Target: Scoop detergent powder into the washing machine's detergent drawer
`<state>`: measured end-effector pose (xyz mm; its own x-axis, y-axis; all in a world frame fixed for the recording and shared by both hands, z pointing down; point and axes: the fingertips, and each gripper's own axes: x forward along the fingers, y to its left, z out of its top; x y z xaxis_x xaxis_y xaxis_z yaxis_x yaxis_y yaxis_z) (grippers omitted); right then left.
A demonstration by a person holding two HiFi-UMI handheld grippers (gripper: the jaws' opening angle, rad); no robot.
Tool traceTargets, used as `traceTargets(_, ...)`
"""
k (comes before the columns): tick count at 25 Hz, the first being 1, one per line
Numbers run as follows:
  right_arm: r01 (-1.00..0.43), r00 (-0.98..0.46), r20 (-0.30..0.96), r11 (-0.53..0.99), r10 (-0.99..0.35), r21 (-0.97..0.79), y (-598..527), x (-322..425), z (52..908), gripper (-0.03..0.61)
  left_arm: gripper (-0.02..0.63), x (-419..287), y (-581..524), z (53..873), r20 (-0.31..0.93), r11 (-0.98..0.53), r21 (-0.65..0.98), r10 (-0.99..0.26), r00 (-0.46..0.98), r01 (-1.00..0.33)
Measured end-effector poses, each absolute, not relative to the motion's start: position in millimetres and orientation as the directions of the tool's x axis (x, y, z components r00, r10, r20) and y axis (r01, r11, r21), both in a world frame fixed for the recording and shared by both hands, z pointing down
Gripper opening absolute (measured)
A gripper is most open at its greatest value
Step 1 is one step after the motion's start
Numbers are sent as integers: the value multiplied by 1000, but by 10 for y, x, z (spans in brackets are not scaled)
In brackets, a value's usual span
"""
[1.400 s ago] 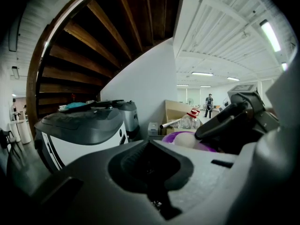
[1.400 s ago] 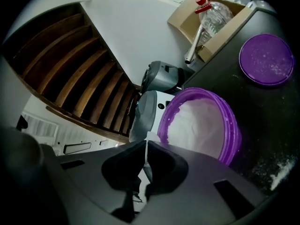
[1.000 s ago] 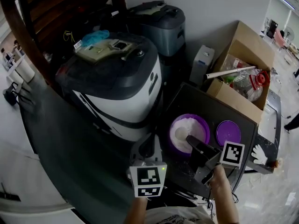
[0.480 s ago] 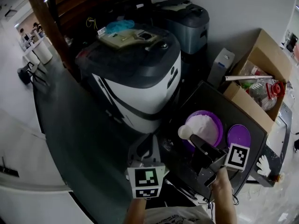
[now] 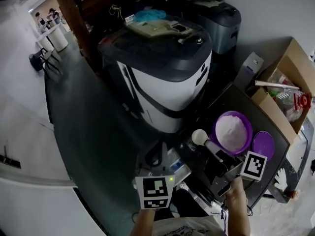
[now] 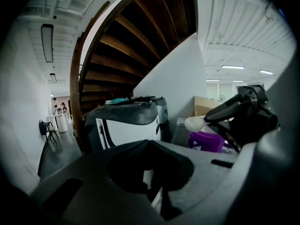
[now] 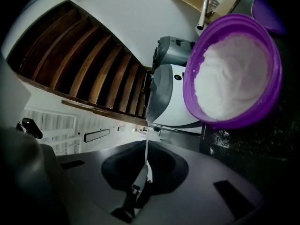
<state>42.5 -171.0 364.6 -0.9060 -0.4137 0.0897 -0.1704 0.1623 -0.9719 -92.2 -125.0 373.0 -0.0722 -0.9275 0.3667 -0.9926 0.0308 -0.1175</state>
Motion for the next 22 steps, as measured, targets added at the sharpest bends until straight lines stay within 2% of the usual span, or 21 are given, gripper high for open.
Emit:
traceTargets(11, -214, -891, 143, 120, -432, -970, -1194, 205, 3884, 21, 2, -1155, -819, 3949, 410, -15, -91, -912, -24, -996)
traceTargets(22, -266, -857, 193, 89, -478, -960, -899, 276, 4055, 21, 2, -1084, -641, 4107, 422, -85, -66, -905, 49, -994)
